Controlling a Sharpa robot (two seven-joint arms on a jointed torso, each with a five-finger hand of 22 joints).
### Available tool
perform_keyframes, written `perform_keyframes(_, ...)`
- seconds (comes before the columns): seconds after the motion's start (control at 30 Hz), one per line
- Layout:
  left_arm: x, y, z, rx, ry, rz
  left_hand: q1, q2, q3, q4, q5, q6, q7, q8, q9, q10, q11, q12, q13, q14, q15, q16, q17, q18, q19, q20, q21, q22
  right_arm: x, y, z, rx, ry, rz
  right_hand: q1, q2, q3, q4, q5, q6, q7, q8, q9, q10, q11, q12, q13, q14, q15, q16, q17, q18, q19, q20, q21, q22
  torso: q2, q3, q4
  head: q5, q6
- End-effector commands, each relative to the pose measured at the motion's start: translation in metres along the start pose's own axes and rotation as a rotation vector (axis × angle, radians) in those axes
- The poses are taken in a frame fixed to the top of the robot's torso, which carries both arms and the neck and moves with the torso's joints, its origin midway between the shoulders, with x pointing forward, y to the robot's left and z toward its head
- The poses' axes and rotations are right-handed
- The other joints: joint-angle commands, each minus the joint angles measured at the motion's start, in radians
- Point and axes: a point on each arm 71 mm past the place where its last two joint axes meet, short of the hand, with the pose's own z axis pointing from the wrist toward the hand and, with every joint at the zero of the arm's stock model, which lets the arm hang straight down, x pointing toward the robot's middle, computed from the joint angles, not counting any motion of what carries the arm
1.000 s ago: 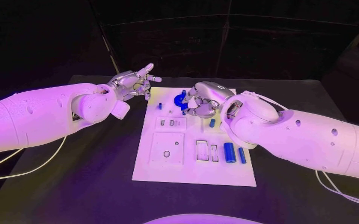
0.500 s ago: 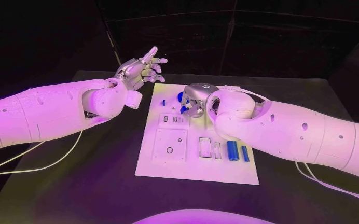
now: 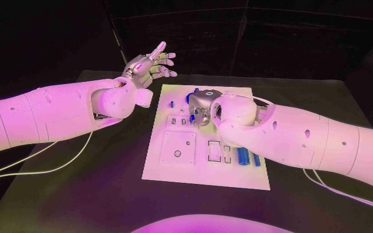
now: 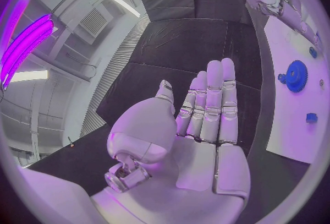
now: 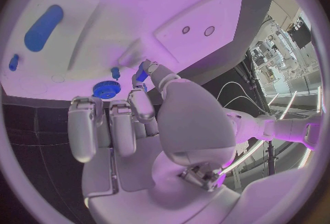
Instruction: Assemble the parts on the task board
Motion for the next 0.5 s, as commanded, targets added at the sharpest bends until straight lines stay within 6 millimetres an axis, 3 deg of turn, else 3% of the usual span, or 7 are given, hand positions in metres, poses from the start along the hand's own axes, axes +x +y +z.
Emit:
perform_keyframes(0.03, 0.0013, -0.0033, 0.0014, 0.037, -0.013, -0.009, 0.008, -0.001, -0.006, 0.002, 0.005, -0.006, 0.0, 0.008, -0.001, 0.001, 0.005, -0.004, -0.004, -0.005, 0.0, -0.005, -0.002, 0.012, 0.001, 0.005, -0.004, -0.002, 0.0021, 0.0027, -0.0002, -0.003, 0.019, -0.049, -0.01, -0.007, -0.006, 0.004, 0.004, 0.007, -0.001, 0.0, 0.0, -0.002, -0.004, -0.004, -0.002, 0.104, -0.008, 0.002, 0.263, -0.008, 0.052, -0.005, -0.002, 0.158, 0.0, 0.0005, -0.0007, 0.003, -0.003)
perform_keyframes(0.5, 0.0045, -0.0021, 0.0035, 0.036, -0.007, -0.011, 0.01, -0.002, -0.011, -0.001, 0.005, -0.007, 0.001, 0.012, -0.002, 0.002, 0.006, -0.01, -0.016, -0.004, 0.0, -0.007, -0.007, 0.012, 0.004, 0.006, -0.01, -0.008, 0.0058, 0.0096, 0.0003, -0.02, 0.019, -0.08, -0.016, -0.012, -0.009, 0.007, 0.005, 0.006, -0.001, -0.001, 0.0, -0.001, -0.004, -0.004, 0.0, 0.104, -0.008, 0.002, 0.263, -0.008, 0.051, -0.005, -0.002, 0.158, 0.0, 0.0004, -0.0004, 0.009, -0.008)
